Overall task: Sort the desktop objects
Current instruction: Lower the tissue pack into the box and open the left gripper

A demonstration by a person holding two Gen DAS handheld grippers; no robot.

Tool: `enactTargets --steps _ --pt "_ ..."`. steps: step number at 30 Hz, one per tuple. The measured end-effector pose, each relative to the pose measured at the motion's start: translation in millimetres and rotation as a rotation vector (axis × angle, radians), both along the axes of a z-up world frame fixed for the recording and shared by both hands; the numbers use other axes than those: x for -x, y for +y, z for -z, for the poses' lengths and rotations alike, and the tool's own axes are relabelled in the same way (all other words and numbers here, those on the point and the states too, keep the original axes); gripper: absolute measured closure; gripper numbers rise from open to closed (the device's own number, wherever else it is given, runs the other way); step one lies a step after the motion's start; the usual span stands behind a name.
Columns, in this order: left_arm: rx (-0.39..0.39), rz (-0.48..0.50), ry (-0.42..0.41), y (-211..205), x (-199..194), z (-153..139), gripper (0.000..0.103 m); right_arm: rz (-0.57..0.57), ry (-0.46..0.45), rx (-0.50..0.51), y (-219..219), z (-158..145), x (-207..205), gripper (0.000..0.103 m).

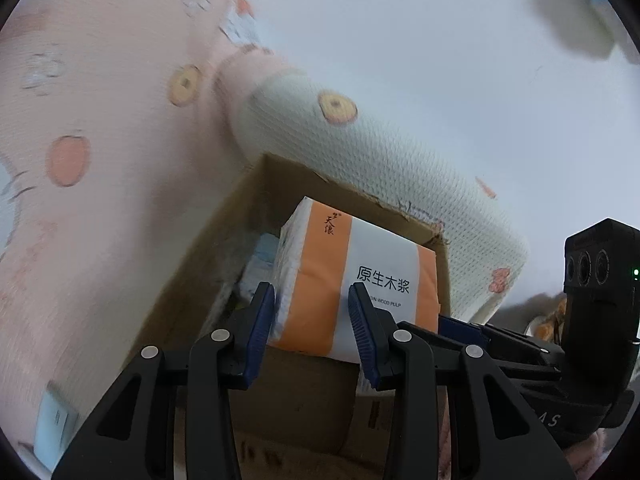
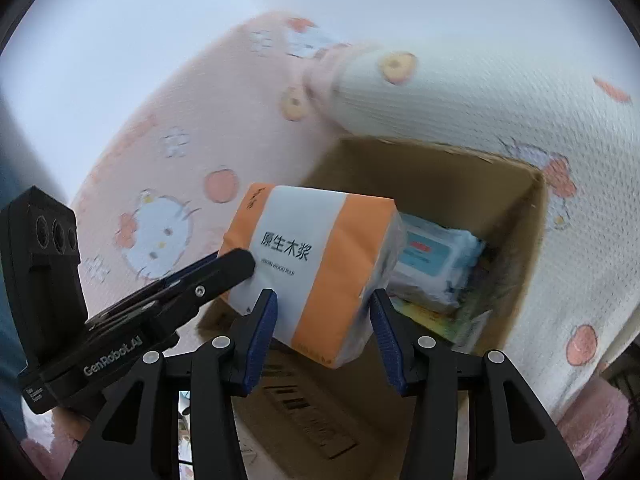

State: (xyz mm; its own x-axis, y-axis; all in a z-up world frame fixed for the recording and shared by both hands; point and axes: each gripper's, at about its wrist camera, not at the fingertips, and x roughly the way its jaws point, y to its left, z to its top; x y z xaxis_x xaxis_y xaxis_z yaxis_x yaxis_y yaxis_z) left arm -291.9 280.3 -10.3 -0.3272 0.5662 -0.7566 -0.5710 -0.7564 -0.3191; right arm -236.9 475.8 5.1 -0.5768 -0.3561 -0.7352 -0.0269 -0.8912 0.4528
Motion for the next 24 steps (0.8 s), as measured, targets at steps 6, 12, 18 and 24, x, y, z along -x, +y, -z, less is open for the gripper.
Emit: enactTargets --steps 6,12,18,24 --pt "0.047 0.009 -0.104 34 40 33 0.061 0.026 -0.103 -0.010 25 27 42 0.057" --pt "0.097 -0.012 -0.168 55 74 63 0.061 0.011 -0.199 -0.052 33 50 87 0.060" --pt "0.110 -0.053 -0.280 60 96 93 0.065 -0.011 -0.310 -0.113 33 69 122 0.062" --pt "0.178 -0.043 -0.281 72 97 110 0.069 -0.055 -0.455 -0.196 23 95 145 0.064"
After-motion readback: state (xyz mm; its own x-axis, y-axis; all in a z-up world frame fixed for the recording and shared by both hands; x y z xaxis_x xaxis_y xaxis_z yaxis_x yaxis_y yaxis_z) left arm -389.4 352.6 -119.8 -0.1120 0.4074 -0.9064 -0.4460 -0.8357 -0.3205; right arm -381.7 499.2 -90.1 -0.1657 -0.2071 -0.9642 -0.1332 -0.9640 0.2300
